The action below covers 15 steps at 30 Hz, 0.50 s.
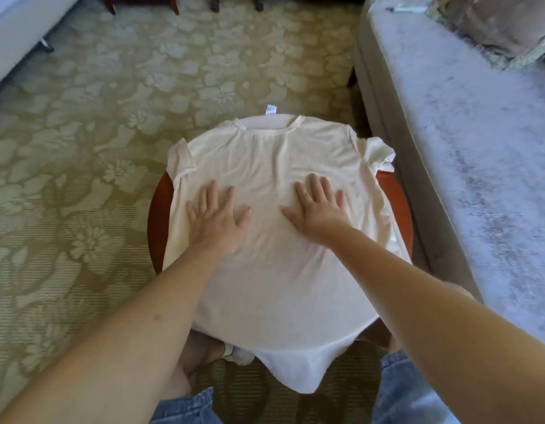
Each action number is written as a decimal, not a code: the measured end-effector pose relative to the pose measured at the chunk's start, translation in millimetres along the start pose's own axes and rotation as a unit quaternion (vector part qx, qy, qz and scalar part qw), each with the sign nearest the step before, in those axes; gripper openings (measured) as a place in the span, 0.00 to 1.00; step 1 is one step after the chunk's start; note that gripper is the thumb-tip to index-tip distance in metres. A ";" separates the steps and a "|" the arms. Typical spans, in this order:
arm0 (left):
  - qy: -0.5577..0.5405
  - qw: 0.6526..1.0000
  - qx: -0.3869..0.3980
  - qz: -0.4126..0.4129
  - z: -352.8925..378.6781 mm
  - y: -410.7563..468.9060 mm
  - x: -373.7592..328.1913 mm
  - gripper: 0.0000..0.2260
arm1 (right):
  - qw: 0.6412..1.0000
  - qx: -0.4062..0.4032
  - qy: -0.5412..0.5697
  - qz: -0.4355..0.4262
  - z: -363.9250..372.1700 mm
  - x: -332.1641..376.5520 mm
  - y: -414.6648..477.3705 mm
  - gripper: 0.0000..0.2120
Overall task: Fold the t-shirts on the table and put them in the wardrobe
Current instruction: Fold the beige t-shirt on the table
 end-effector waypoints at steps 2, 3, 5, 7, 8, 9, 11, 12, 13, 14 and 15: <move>0.012 1.000 -0.020 -0.009 6.5 0.8 2.8 0.31 | 0.999 -0.032 -0.031 0.005 8.4 -3.4 3.1 0.36; 0.012 1.000 -0.020 -0.014 7.2 1.2 3.0 0.32 | 0.998 -0.042 -0.036 0.006 10.1 -4.5 3.8 0.36; 0.014 1.000 -0.007 -0.026 6.6 -0.6 2.3 0.33 | 0.998 -0.044 -0.040 0.009 10.1 -4.6 1.9 0.37; 0.020 0.999 0.005 -0.037 5.8 -3.5 1.0 0.34 | 0.998 -0.051 -0.043 0.015 10.1 -5.5 -2.8 0.37; 0.025 0.999 0.010 -0.040 6.0 -5.9 0.0 0.34 | 0.997 -0.053 -0.045 0.018 10.7 -6.3 -6.6 0.37; 0.028 0.999 0.016 -0.041 6.4 -9.3 -1.2 0.34 | 0.997 -0.054 -0.046 0.019 12.4 -7.9 -11.6 0.38; 0.033 0.999 0.023 -0.036 7.3 -18.6 -4.8 0.35 | 0.997 -0.057 -0.049 0.021 16.9 -12.0 -23.8 0.38; 0.034 0.999 0.025 -0.034 8.1 -24.5 -6.9 0.35 | 0.997 -0.060 -0.050 0.022 18.6 -14.1 -30.2 0.38; 0.034 0.999 0.026 -0.032 8.8 -31.0 -9.3 0.35 | 0.996 -0.063 -0.050 0.023 20.1 -16.1 -36.5 0.38; 0.034 0.999 0.027 -0.029 9.7 -37.8 -11.4 0.35 | 0.996 -0.064 -0.051 0.024 21.6 -18.0 -42.8 0.38; 0.035 0.999 0.028 -0.027 10.4 -44.3 -13.7 0.35 | 0.996 -0.064 -0.052 0.025 23.3 -19.8 -48.8 0.38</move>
Point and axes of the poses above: each hand's wrist, its own y-axis towards the middle knuckle, its own z-axis out of the palm, x = y × z, the point moved 1 cm from there along y, towards the middle knuckle, and after that the axes turned 1 degree about y, right-handed, at the moved point
